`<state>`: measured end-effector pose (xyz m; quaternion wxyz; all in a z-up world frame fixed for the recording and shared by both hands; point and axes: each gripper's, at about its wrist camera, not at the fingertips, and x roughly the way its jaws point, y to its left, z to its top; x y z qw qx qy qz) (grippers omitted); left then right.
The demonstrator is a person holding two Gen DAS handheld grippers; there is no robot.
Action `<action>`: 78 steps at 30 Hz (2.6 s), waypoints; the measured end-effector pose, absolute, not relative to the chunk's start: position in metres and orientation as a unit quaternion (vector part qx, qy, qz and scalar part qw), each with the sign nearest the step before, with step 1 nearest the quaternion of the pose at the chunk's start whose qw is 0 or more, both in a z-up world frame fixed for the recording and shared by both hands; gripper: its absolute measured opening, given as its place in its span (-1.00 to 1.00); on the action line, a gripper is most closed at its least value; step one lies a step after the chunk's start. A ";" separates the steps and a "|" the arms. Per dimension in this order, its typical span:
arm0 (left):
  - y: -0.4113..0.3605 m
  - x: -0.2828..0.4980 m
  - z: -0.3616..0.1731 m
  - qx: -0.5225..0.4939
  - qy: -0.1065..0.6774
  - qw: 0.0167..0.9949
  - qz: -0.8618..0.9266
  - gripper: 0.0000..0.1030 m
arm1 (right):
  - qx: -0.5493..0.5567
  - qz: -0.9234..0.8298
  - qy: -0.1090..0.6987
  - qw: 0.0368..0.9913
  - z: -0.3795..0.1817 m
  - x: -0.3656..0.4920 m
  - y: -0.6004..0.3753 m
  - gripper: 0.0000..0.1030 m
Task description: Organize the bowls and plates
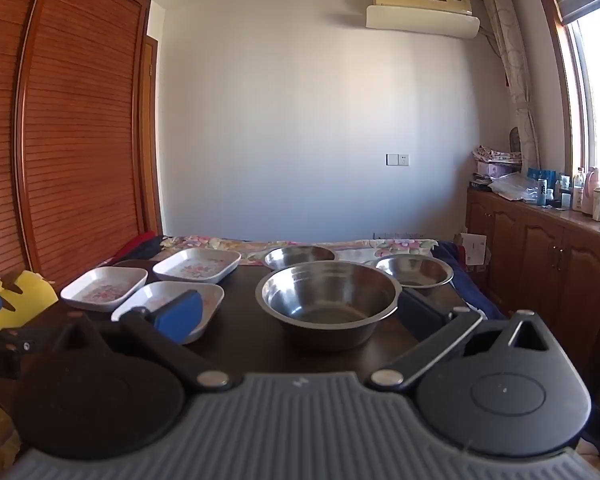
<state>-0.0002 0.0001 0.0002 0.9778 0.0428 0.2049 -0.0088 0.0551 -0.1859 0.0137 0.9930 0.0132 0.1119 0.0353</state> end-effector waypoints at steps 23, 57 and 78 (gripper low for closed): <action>0.001 -0.002 0.002 0.041 0.200 0.979 -0.010 1.00 | 0.015 0.033 0.112 0.993 0.011 0.053 -0.188 1.00; 0.003 -0.001 0.004 0.042 0.199 0.979 -0.009 1.00 | 0.015 0.032 0.113 0.993 0.012 0.052 -0.189 1.00; 0.001 0.000 0.000 0.041 0.204 0.978 -0.011 1.00 | 0.018 0.028 0.114 0.993 0.012 0.052 -0.195 1.00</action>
